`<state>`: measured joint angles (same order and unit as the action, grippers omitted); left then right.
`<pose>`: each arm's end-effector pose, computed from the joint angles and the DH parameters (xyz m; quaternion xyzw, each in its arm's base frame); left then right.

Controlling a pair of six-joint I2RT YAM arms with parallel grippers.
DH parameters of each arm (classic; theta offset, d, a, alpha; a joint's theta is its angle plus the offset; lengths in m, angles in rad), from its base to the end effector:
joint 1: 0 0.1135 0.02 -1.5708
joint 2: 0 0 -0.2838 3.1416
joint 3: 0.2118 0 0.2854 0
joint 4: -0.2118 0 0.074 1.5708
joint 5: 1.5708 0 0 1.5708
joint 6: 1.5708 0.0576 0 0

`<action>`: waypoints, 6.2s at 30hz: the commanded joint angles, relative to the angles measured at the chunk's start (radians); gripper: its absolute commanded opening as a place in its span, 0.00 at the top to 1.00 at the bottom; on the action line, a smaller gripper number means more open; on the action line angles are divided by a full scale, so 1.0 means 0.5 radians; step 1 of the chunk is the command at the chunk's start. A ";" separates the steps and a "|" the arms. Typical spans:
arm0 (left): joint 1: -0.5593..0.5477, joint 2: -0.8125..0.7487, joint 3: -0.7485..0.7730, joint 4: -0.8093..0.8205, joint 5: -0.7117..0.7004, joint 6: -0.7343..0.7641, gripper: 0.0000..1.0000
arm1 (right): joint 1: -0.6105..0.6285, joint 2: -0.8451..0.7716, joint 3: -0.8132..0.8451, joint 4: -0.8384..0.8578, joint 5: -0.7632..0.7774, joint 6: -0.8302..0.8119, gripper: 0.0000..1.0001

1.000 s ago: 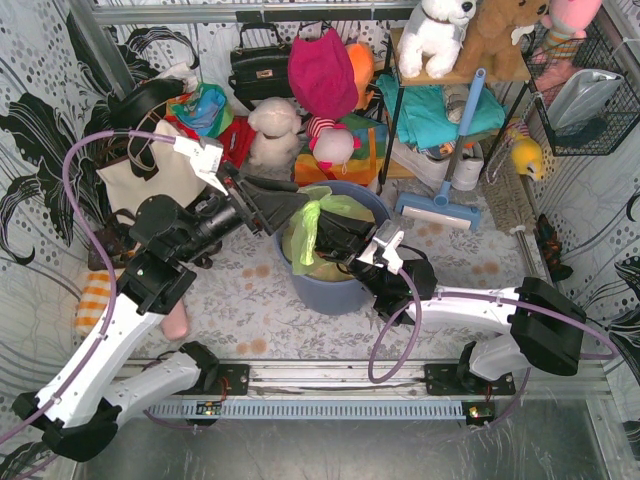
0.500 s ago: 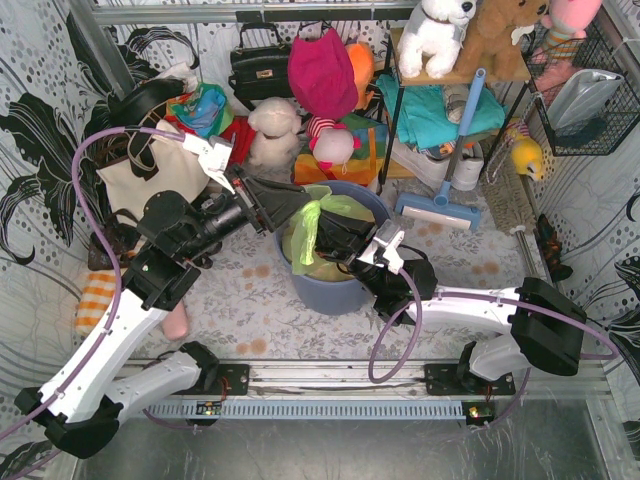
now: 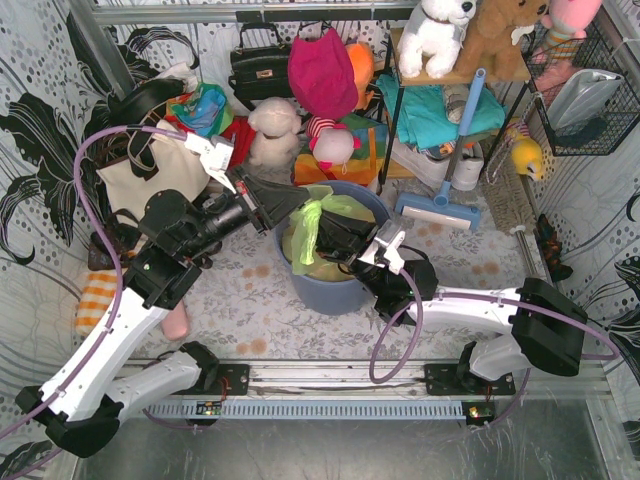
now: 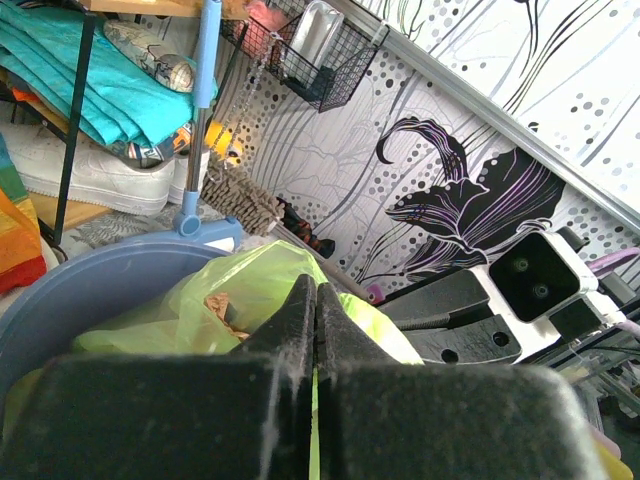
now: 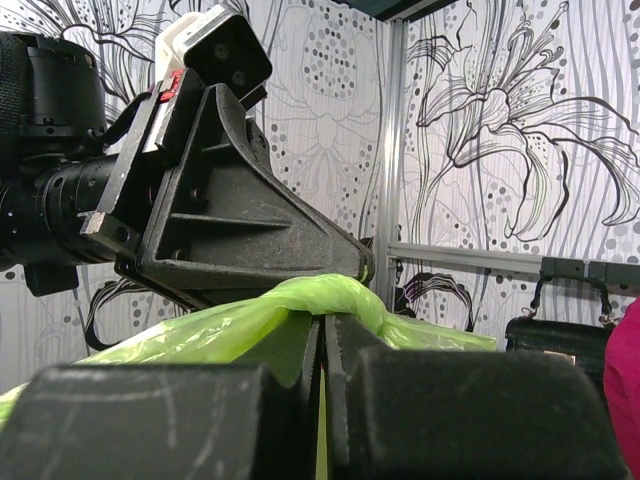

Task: Tie the trash bag

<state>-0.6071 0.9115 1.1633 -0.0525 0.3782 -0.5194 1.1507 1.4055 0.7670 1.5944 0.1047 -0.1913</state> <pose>0.1738 -0.1466 0.4907 0.1726 0.6150 -0.5065 0.5792 0.1315 0.2795 0.3826 -0.1488 0.2677 0.4252 0.8517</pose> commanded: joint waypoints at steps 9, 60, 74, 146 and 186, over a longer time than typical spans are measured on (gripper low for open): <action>-0.004 0.007 0.056 0.163 -0.026 0.087 1.00 | -0.001 -0.223 -0.175 0.195 0.182 0.266 0.71; -0.001 0.131 0.151 0.113 0.055 0.095 1.00 | 0.000 -0.846 0.569 -2.690 -0.835 -1.853 1.00; 0.003 0.212 0.180 0.073 -0.525 0.395 1.00 | 0.000 -1.245 0.265 -2.294 0.481 0.612 1.00; 0.005 0.452 0.430 0.290 -0.013 0.664 1.00 | -0.006 -0.746 0.661 -2.336 -0.210 -0.923 1.00; 0.274 1.450 0.710 0.165 -0.290 0.800 1.00 | -0.002 -1.158 0.177 -2.825 -0.696 1.588 1.00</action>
<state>-0.5137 1.6123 1.5166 -0.0261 0.2924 -0.1184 1.1336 0.8661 0.8097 0.1234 -0.1844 0.5472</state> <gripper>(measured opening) 0.008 0.003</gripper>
